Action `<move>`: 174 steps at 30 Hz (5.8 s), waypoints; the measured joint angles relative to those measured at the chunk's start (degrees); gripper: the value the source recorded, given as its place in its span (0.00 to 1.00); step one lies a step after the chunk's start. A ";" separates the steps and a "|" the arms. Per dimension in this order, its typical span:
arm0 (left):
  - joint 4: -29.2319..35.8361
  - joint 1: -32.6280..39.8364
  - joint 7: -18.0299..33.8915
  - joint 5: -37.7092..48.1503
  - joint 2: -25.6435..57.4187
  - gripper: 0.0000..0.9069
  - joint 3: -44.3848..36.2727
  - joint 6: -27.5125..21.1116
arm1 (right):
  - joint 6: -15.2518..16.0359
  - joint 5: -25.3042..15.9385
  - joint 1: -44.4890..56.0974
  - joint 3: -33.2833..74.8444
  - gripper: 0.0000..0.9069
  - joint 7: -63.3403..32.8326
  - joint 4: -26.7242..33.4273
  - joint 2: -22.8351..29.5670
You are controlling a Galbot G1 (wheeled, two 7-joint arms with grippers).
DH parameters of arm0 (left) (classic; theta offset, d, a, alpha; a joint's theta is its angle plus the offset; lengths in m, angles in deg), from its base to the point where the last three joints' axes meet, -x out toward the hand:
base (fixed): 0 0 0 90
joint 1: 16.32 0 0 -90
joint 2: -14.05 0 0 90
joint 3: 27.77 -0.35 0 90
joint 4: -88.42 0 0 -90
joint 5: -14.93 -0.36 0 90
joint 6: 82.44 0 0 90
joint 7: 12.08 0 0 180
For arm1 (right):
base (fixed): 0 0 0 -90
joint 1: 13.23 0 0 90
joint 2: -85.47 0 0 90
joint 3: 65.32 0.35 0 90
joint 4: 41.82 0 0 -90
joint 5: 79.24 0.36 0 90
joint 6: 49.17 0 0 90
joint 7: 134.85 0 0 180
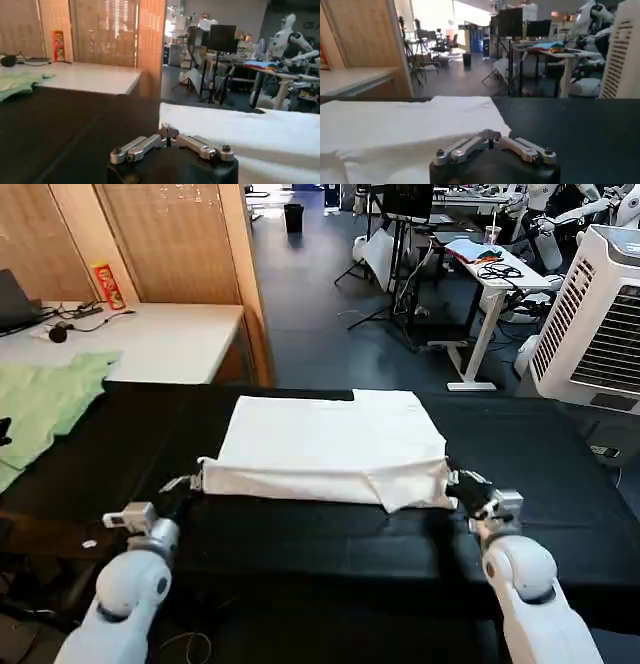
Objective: Fold and organize the clothes.
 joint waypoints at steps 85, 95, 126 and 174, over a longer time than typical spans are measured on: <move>16.80 -27.28 2.17 -2.80 8.58 0.97 6.64 -4.70 | 18.46 -1.61 40.68 10.30 0.97 -4.10 -34.84 -1.70; 22.50 -32.66 3.52 -2.42 7.50 0.97 10.06 -10.28 | 20.09 -1.36 44.71 12.66 0.97 -4.06 -41.13 -1.93; -10.37 21.41 4.18 12.09 6.56 0.97 -8.54 -16.64 | 10.13 3.41 -15.70 -7.02 0.97 -6.29 8.96 -2.30; -34.34 34.14 -2.03 2.68 0.04 0.11 -14.53 -18.40 | 9.66 5.13 -25.78 -11.00 0.13 -1.12 28.75 2.00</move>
